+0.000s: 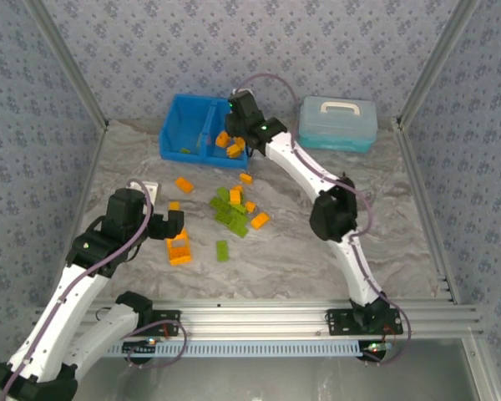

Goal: Sort the legos into containers by color

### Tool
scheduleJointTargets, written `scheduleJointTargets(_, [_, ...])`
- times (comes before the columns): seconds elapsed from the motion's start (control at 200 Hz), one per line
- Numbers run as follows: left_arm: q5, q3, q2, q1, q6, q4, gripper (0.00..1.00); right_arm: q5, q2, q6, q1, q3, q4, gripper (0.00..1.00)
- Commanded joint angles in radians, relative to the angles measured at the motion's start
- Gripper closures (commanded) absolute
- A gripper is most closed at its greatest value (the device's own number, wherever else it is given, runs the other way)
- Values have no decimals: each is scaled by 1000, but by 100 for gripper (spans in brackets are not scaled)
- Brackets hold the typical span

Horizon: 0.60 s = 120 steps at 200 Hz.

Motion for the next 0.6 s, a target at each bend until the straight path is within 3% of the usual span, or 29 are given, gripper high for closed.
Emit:
scheduleJointTargets(0.0, [-21, -3, -15, 7, 14, 2, 1, -51, 84, -37, -17, 107, -60, 62])
scheduleJointTargets(0.125, [-21, -5, -13, 7, 16, 4, 1, -55, 102, -55, -19, 108, -9, 58])
scheduleJointTargets(0.225, [-22, -4, -10, 9, 17, 4, 1, -46, 93, -56, -22, 114, -18, 43])
scheduleJointTargets(0.435, [-22, -6, -3, 15, 17, 5, 1, -63, 9, -62, -29, 117, -59, 42])
scheduleJointTargets(0.595, [-23, 4, 25, 16, -27, 13, 1, -81, -152, -70, -24, 56, -133, 42])
